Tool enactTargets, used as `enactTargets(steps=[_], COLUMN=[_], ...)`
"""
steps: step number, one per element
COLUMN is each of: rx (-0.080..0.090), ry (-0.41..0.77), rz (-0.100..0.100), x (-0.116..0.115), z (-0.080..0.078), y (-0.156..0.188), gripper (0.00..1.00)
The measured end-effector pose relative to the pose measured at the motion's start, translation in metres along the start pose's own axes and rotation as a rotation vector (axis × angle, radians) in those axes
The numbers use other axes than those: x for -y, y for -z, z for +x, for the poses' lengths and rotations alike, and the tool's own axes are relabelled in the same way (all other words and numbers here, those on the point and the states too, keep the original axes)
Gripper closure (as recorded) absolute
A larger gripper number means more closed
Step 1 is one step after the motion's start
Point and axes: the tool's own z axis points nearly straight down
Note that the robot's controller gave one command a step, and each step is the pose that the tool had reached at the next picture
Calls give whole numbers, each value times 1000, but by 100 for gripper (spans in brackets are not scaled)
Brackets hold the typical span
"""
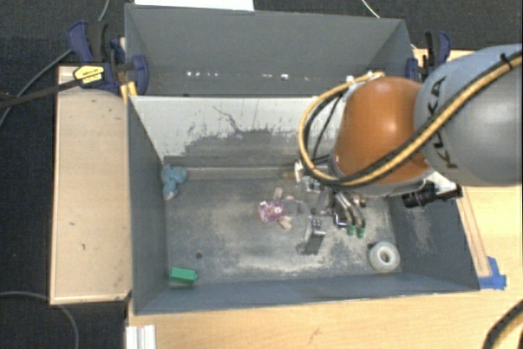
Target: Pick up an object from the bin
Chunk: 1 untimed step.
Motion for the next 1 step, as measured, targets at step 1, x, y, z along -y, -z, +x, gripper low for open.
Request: enactTargets(steps=[1], rx=[-4], ry=[10], rz=[1], x=[-4], z=[4], y=[-12], gripper=[0])
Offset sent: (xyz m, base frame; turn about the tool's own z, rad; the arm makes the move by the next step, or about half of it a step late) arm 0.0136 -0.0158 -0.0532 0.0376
